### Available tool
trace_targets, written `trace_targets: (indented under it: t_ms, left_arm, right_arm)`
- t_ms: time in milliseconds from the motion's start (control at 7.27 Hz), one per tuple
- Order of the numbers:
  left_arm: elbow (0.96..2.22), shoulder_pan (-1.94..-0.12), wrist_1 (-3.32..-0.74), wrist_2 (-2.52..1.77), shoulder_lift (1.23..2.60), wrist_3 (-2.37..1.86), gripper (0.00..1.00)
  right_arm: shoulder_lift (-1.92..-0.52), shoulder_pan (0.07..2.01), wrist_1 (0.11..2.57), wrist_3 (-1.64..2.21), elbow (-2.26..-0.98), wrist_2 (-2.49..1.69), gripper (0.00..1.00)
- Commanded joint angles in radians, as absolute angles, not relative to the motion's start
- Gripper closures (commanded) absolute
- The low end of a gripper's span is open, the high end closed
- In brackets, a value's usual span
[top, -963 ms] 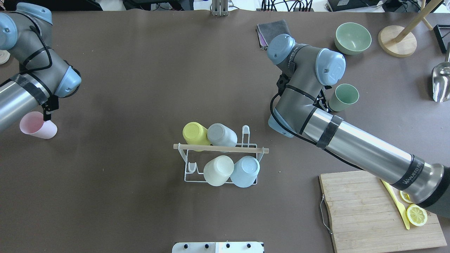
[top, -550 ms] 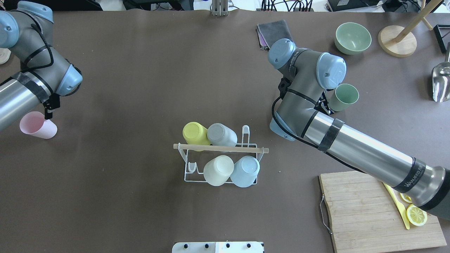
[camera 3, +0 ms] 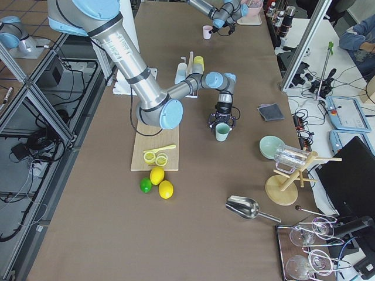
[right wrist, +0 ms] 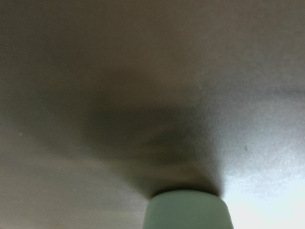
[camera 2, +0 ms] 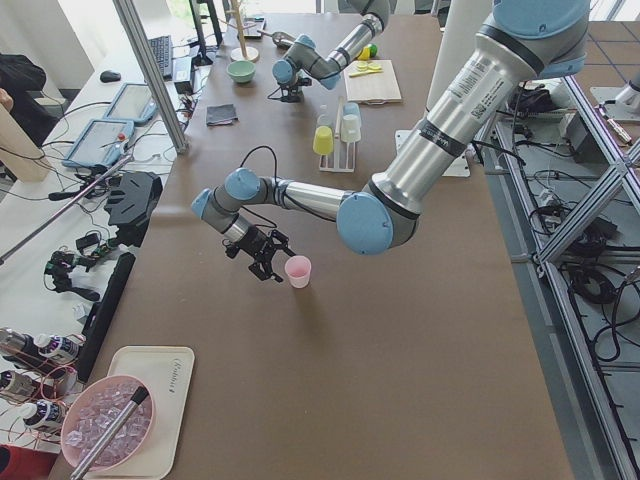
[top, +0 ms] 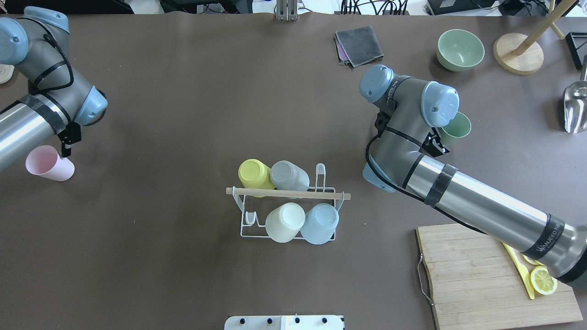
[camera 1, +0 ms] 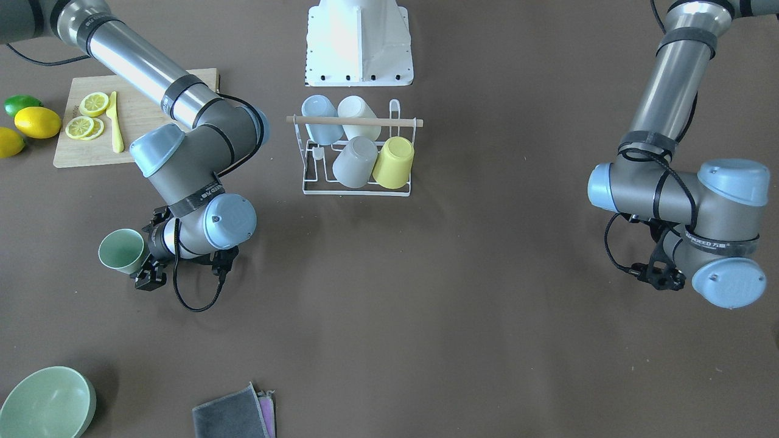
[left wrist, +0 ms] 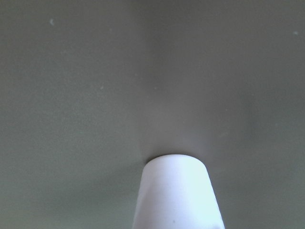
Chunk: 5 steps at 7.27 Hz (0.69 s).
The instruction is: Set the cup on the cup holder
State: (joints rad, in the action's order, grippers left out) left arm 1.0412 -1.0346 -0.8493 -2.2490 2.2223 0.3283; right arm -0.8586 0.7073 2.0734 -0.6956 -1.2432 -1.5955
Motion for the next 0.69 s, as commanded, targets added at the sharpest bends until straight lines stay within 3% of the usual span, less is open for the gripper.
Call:
trace_targets:
  t_ms: [0, 550]
  left_arm:
    - [1.016, -1.017, -0.882, -2.253, 2.223, 0.319, 0.02]
    - [0.983, -0.989, -0.900, -2.253, 2.221, 0.322, 0.02]
  right_arm:
    - [-0.874, 0.707, 2.054, -0.696, -1.244, -1.589, 0.00]
    - [-0.905, 0.742, 2.049, -0.707, -1.273, -1.598, 0.00]
